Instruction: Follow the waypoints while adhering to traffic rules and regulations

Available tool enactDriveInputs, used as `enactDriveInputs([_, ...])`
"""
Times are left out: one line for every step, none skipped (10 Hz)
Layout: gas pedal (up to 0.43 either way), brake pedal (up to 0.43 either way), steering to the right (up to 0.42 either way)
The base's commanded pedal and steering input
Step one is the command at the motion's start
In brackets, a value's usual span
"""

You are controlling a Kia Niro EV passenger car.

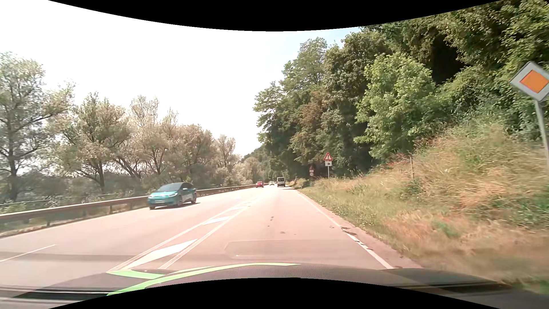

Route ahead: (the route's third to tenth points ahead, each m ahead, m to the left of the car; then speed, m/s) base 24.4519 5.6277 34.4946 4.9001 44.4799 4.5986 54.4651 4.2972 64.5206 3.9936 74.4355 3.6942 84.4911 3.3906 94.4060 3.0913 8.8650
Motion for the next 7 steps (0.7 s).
enactDriveInputs([0.429,0.000,0.029])
enactDriveInputs([0.429,0.000,0.025])
enactDriveInputs([0.429,0.000,0.022])
enactDriveInputs([0.429,0.000,0.017])
enactDriveInputs([0.429,0.000,0.014])
enactDriveInputs([0.429,0.000,0.012])
enactDriveInputs([0.429,0.000,0.010])
